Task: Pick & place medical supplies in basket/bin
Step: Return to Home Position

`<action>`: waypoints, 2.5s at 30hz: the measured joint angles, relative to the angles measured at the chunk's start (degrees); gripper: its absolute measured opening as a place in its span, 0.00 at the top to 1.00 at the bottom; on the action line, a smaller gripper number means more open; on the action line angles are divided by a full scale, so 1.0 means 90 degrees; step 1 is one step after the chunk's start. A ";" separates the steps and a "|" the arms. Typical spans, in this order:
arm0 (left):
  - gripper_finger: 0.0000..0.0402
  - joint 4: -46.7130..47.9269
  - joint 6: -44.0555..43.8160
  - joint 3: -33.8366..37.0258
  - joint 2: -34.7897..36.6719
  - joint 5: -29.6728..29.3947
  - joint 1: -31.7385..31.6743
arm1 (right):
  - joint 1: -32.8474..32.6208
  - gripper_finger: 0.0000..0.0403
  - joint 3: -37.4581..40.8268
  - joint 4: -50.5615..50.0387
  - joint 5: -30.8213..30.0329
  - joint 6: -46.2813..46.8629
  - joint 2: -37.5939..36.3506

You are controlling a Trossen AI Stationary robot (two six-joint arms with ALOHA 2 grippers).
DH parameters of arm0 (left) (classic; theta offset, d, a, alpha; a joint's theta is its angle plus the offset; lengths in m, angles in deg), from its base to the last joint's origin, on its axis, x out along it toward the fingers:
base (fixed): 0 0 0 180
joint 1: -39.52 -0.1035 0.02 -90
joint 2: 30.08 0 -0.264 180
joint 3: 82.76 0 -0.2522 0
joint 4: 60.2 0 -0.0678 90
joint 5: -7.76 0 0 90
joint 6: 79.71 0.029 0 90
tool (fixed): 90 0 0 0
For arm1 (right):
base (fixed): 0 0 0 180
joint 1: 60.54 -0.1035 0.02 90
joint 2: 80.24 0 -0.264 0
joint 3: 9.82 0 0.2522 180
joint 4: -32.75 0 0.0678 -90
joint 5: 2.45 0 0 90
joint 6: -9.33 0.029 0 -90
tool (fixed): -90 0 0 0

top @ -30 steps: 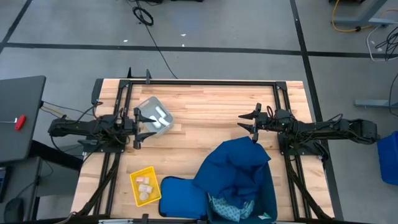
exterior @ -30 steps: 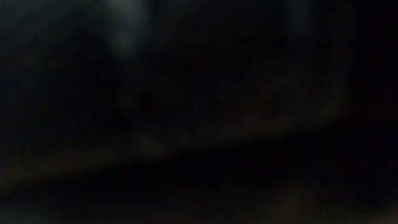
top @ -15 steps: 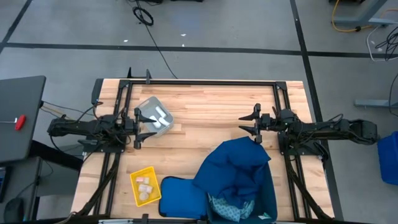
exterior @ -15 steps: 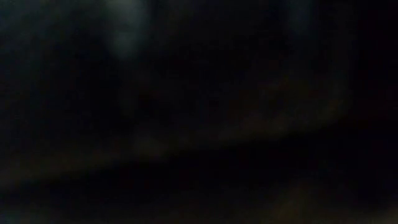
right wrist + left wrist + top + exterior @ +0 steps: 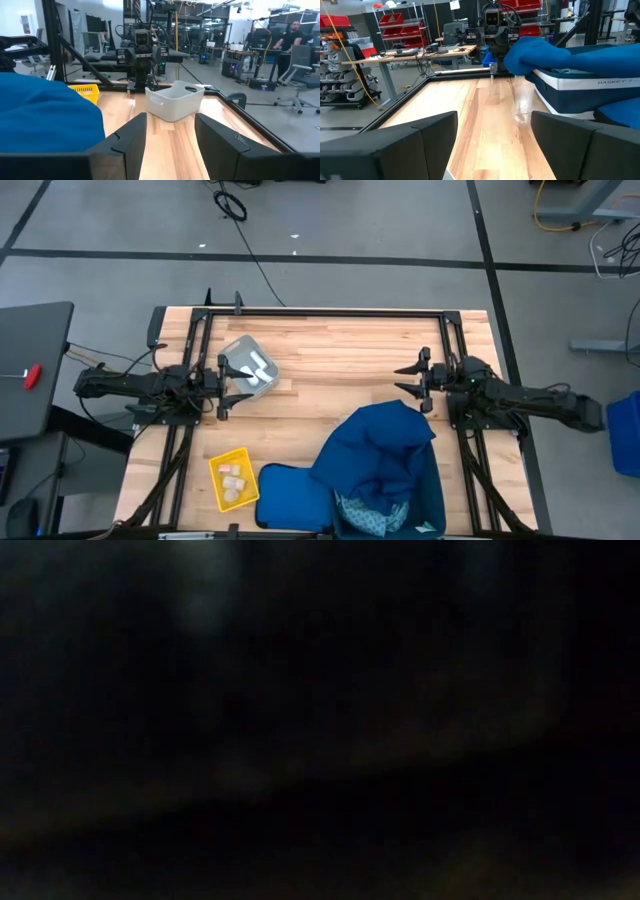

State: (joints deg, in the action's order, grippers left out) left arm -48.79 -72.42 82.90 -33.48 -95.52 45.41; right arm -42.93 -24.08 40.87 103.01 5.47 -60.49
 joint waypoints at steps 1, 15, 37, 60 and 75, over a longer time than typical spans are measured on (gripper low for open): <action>0.36 0.0000 -0.0006 0.0000 0.0000 0.0000 0.0000 | 0.0000 0.56 0.0000 -0.0283 -0.0024 0.0005 -0.0254; 0.36 -0.0012 -0.0046 0.0000 0.0000 -0.0100 0.0000 | -0.0019 0.56 -0.0002 -0.2030 -0.0884 0.0084 -0.2155; 0.36 -0.0041 -0.0077 0.0000 0.0000 -0.0145 0.0000 | -0.2024 0.56 -0.0002 -0.2292 -0.2321 0.0040 -0.2157; 0.36 -0.0236 -0.0170 0.0006 0.0000 -0.0741 0.0000 | -0.2115 0.56 -0.0002 -0.2306 -0.2362 0.0061 -0.2155; 0.36 -0.0222 -0.0212 0.0005 0.0000 -0.0422 0.0011 | -0.2115 0.56 -0.0002 -0.2311 -0.2341 0.0842 -0.2155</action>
State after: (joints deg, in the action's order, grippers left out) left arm -50.79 -74.33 82.94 -33.48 -99.32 45.51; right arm -61.97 -24.10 20.07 81.95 13.04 -79.88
